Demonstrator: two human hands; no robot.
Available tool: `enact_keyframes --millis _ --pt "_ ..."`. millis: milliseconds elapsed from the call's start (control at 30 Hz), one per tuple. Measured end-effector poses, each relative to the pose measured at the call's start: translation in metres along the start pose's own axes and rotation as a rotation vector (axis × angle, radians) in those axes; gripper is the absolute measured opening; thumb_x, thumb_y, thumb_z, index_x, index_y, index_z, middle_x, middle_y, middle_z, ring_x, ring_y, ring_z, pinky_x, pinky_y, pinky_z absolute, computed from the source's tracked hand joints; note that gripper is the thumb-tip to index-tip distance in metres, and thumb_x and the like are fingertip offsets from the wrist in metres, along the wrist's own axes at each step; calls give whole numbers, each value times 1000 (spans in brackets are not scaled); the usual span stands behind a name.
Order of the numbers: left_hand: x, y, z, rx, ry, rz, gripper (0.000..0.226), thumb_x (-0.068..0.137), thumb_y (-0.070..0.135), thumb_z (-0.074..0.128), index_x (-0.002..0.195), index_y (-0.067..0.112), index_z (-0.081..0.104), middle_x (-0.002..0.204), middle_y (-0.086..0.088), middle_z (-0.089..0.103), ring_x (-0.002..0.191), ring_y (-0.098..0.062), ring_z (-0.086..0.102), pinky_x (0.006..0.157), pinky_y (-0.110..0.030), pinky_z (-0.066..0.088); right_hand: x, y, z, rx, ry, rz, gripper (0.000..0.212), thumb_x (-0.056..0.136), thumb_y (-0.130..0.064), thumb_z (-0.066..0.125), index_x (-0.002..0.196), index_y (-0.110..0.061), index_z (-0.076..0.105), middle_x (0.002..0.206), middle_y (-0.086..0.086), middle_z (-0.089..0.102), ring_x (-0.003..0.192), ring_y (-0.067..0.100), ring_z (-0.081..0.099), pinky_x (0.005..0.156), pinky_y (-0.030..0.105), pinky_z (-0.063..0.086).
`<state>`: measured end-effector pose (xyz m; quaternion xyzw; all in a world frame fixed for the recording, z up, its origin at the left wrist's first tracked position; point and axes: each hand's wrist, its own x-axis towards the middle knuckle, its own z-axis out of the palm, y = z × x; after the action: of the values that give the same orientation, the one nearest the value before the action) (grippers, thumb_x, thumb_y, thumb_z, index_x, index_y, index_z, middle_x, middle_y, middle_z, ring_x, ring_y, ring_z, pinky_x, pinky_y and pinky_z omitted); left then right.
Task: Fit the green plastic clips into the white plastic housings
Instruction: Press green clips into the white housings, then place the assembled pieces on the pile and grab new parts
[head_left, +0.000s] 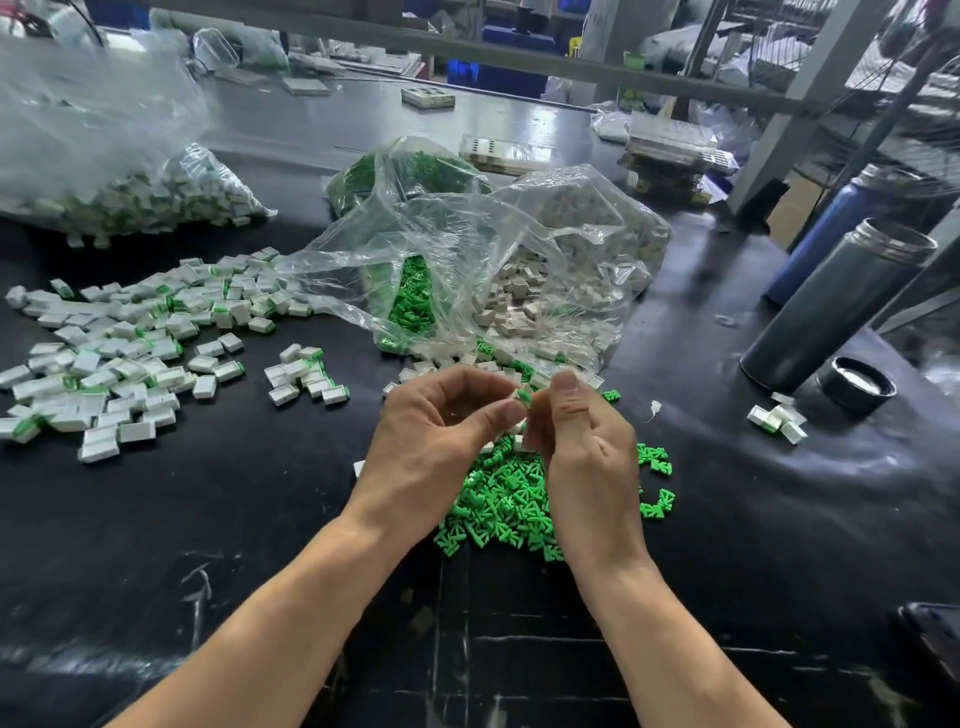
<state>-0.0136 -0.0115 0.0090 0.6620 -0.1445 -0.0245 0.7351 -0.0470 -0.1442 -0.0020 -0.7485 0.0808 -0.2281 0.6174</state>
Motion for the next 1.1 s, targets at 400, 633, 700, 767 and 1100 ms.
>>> enact_keyframes --millis 400,633,700,767,1100 --pt "0 -1 -6 261 5 74 19 83 7 83 97 18 75 83 8 75 73 -4 68 68 -15 52 1 2 -5 18 -116 -18 12 95 -36 68 89 -26 71 84 -5 76 70 5 65 64 24 48" --pt "-1 1 -11 572 45 226 17 84 19 83 97 27 76 91 14 67 81 -7 64 67 -11 47 3 4 -5 10 -138 4 12 99 -30 69 88 -26 72 76 -8 72 64 2 61 58 15 44" --pt "1 1 -16 657 51 209 17 84 25 82 99 31 74 94 19 63 86 -1 62 70 -8 47 4 4 -6 7 -119 29 15 101 -29 68 87 -23 71 74 -7 72 62 1 60 58 14 44" --pt "5 0 -26 768 65 157 17 87 32 78 102 34 71 97 22 59 85 3 61 77 -9 49 5 4 -7 -21 -99 56 16 101 -31 67 88 -23 71 74 -9 73 61 -1 60 59 14 44" --pt "27 -8 -78 1216 378 -62 14 90 27 75 103 22 74 104 -1 70 104 -28 64 96 -46 48 10 7 -14 -134 -56 75 18 100 -34 68 86 -23 71 72 -9 72 51 -2 55 51 11 38"
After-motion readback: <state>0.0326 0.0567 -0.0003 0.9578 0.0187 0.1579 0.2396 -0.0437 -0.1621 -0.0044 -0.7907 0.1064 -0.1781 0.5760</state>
